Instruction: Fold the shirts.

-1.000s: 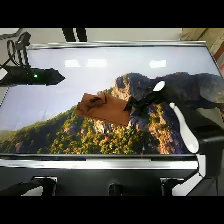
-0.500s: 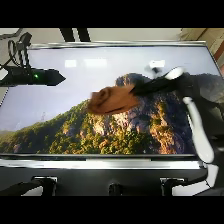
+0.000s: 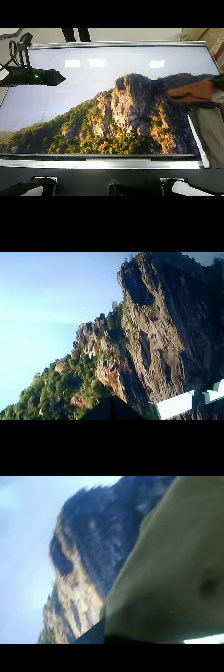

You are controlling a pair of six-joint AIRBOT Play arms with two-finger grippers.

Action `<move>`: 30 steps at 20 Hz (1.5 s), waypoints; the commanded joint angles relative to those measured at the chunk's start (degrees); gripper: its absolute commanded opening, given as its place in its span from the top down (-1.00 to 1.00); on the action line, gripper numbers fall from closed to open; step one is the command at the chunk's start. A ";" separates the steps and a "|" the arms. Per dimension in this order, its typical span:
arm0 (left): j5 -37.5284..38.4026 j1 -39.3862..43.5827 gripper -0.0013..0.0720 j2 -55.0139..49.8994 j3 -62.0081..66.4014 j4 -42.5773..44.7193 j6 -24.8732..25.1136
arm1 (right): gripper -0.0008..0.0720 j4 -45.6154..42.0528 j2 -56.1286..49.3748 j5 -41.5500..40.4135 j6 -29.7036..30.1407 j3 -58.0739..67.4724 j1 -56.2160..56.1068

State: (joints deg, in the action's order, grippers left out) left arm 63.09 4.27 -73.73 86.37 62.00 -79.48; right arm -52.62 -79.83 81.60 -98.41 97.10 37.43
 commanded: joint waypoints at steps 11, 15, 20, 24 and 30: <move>0.59 -0.02 0.86 -0.02 -0.02 0.00 0.28 | 0.87 -34.40 3.19 19.23 -0.26 -4.28 23.45; 0.61 0.00 0.86 -0.02 0.00 -0.02 0.26 | 0.87 -37.68 3.23 14.05 -0.20 -17.38 23.43; 0.31 -0.02 0.86 -0.04 0.00 0.00 0.26 | 0.53 -42.84 3.23 4.33 0.09 -28.26 23.45; -2.27 -0.02 0.86 -0.02 1.18 -0.04 0.20 | -0.55 -37.40 3.32 -3.98 2.14 -23.02 23.34; -5.73 5.75 0.87 -2.91 17.53 39.78 -12.70 | -0.51 -19.30 7.45 -25.18 13.16 -3.87 5.16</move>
State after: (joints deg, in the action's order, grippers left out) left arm 57.91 6.55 -74.81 97.10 74.43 -82.37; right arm -79.92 -74.26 67.85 -89.36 86.80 52.51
